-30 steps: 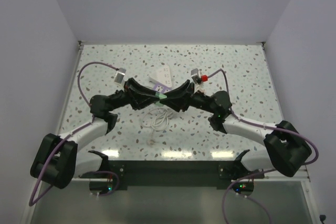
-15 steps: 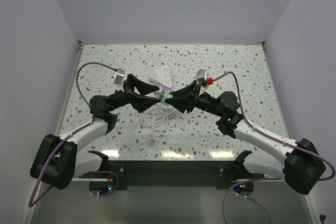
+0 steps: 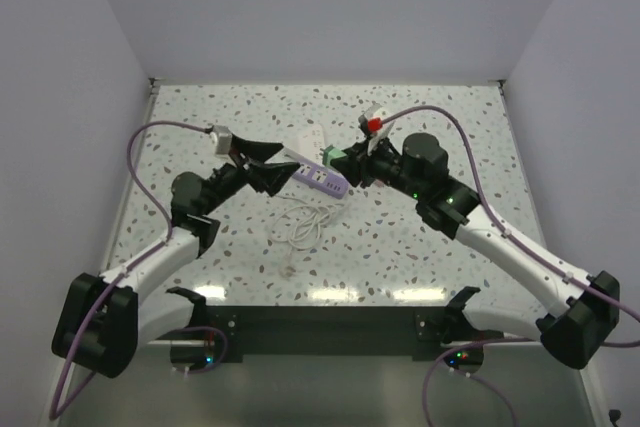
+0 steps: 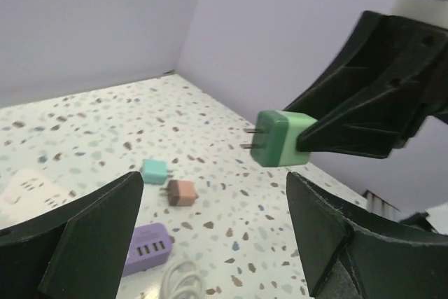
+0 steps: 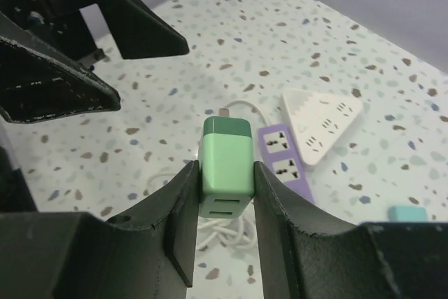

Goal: Insert the plug

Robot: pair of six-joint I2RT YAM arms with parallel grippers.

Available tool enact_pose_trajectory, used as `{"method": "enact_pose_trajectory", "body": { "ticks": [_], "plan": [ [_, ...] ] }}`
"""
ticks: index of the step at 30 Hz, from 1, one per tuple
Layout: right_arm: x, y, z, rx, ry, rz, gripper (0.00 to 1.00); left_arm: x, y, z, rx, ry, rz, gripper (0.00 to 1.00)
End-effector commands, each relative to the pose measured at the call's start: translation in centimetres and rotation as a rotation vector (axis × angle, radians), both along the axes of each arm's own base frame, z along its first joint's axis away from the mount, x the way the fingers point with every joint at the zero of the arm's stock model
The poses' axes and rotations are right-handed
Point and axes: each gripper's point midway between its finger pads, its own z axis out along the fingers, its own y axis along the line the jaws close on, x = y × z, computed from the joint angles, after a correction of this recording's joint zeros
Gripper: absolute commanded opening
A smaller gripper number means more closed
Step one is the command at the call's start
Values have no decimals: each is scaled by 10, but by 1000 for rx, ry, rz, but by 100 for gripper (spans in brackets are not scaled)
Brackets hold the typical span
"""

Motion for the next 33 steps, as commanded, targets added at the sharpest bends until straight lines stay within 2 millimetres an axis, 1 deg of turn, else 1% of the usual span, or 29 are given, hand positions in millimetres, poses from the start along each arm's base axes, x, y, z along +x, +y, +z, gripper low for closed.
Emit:
{"method": "enact_pose_trajectory", "body": {
  "ticks": [1, 2, 3, 4, 5, 6, 7, 9, 10, 11, 13, 14, 15, 16, 17, 18, 19, 20, 21, 22, 23, 24, 25, 26, 27, 33],
  "plan": [
    [21, -21, -32, -253, 40, -92, 0, 51, 31, -32, 95, 118, 279, 89],
    [25, -20, -29, -276, 50, -94, 0, 56, 35, -35, 99, 137, 308, 89],
    [28, -19, -33, -303, 59, -92, 0, 62, 38, -43, 112, 162, 331, 89],
    [34, -13, -52, -358, 99, -77, 0, 67, 44, -49, 123, 180, 363, 89],
    [35, -8, -50, -381, 110, -46, 0, 71, 48, -52, 127, 192, 378, 90],
    [38, -5, -57, -423, 106, -20, 0, 75, 50, -59, 135, 211, 390, 90],
    [44, 0, -75, -473, 136, -3, 0, 78, 55, -62, 137, 223, 402, 90],
    [55, 1, -79, -554, 135, 8, 0, 84, 58, -70, 144, 249, 408, 90],
    [62, 3, -99, -610, 169, 19, 0, 86, 60, -72, 146, 250, 414, 90],
    [69, 4, -94, -645, 152, 22, 0, 89, 60, -79, 155, 263, 417, 90],
    [76, 7, -102, -693, 158, 37, 0, 93, 60, -83, 167, 263, 422, 90],
    [82, 10, -109, -722, 172, 49, 0, 96, 60, -86, 174, 267, 422, 89],
    [85, 11, -113, -747, 166, 64, 0, 99, 59, -95, 188, 286, 420, 88],
    [88, 12, -115, -763, 165, 70, 0, 101, 57, -98, 200, 287, 412, 88],
    [92, 14, -121, -784, 171, 76, 0, 105, 56, -99, 204, 289, 411, 87],
    [94, 14, -123, -804, 163, 85, 0, 109, 53, -112, 222, 316, 395, 86],
    [98, 16, -121, -810, 153, 85, 0, 111, 51, -116, 229, 322, 389, 86],
    [99, 15, -131, -842, 163, 106, 0, 116, 50, -127, 242, 346, 383, 86],
    [100, 16, -134, -857, 163, 118, 0, 118, 48, -132, 249, 355, 376, 85],
    [103, 19, -132, -861, 158, 128, 0, 120, 46, -137, 257, 361, 368, 85],
    [103, 17, -136, -888, 160, 143, 0, 125, 44, -147, 268, 384, 362, 85],
    [106, 18, -146, -911, 173, 152, 0, 126, 43, -151, 272, 392, 352, 85],
    [107, 18, -150, -926, 176, 159, 0, 128, 40, -155, 272, 398, 344, 84],
    [109, 18, -148, -937, 168, 161, 0, 131, 38, -162, 277, 411, 336, 84],
    [110, 20, -157, -954, 180, 175, 0, 133, 37, -164, 277, 414, 335, 84],
    [117, 20, -169, -973, 178, 180, 0, 148, 28, -183, 322, 438, 352, 84]
  ]
}}
